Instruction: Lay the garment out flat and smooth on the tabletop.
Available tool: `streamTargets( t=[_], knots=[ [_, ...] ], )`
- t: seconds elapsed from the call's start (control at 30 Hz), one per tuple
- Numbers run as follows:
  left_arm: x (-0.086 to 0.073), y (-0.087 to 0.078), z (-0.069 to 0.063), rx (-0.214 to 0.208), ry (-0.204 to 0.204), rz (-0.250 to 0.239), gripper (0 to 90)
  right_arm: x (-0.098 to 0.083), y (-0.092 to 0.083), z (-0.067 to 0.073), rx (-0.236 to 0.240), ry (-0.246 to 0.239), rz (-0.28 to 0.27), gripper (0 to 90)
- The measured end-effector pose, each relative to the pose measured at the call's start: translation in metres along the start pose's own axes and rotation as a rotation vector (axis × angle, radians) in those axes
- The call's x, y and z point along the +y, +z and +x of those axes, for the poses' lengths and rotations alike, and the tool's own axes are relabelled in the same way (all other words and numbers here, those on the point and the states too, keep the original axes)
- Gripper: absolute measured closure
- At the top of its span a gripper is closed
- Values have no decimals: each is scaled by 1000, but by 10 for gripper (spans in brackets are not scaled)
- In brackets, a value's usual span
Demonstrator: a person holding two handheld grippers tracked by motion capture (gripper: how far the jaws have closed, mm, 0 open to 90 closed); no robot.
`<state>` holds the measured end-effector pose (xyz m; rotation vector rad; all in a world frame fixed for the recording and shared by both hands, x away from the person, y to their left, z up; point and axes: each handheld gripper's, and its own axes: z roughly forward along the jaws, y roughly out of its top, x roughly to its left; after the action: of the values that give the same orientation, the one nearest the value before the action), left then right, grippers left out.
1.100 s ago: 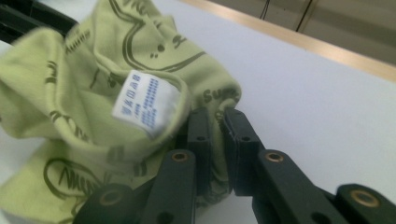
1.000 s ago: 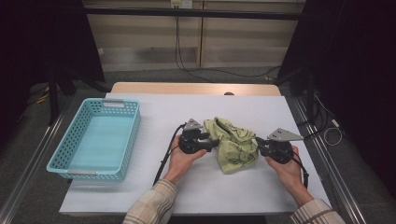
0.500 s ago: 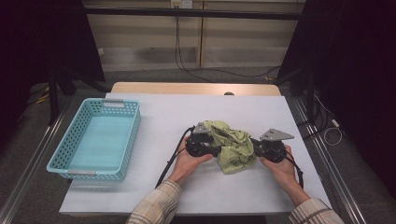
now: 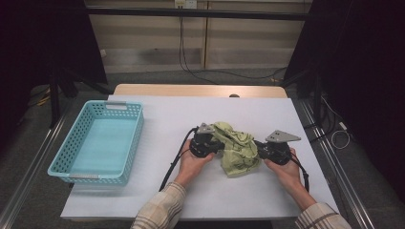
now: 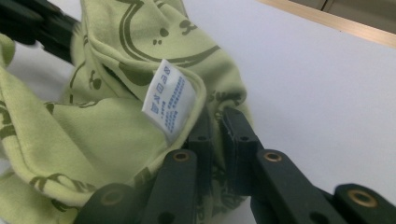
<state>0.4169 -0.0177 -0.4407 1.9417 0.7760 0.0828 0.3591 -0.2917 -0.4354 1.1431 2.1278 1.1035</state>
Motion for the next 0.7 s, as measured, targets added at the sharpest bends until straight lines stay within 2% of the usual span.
streamTargets(
  t=[0.03, 0.07, 0.2, 0.23, 0.27, 0.33, 0.37, 0.4, 0.47, 0.5, 0.53, 0.57, 0.6, 0.7],
  knots=[
    [2, -6, 0, 4, -10, -23, 871, 0, 0, -1, -7, -8, 1, 824],
    [5, -12, -1, 3, -12, -39, 872, 1, 0, -2, -11, 4, 0, 821],
    [13, -32, -6, 7, 2, -100, 873, 1, 0, -3, -26, -1, 1, 804],
    [14, -35, -4, 13, 1, -106, 873, 1, -1, -4, -29, 4, 0, 792],
    [14, -39, 0, 21, -16, -120, 873, 2, -4, -6, -48, 7, -8, 774],
    [14, -43, 3, 27, -16, -124, 873, 2, -6, -7, -52, 7, -12, 771],
    [14, -47, 4, 31, -23, -135, 873, 3, -8, -8, -59, 3, -21, 775],
    [16, -56, 6, 41, -40, -165, 873, 6, -12, -7, -69, -16, -33, 823],
    [18, -61, 7, 47, -47, -171, 874, 9, -12, -6, -58, -8, -46, 834],
    [19, -66, 8, 64, -33, -169, 874, 15, -8, -2, -54, -22, -51, 839],
    [22, -78, 10, 90, -29, -186, 874, 17, -5, 0, -60, -35, -52, 838],
    [22, -78, 10, 90, -29, -186, 873, 17, -5, 0, -60, -35, -52, 838],
    [25, -86, 13, 93, -47, -209, 873, 19, -2, 2, -71, -38, -47, 838],
    [27, -92, 15, 112, -34, -204, 873, 19, -1, -1, -70, -20, -50, 837]
  ],
)
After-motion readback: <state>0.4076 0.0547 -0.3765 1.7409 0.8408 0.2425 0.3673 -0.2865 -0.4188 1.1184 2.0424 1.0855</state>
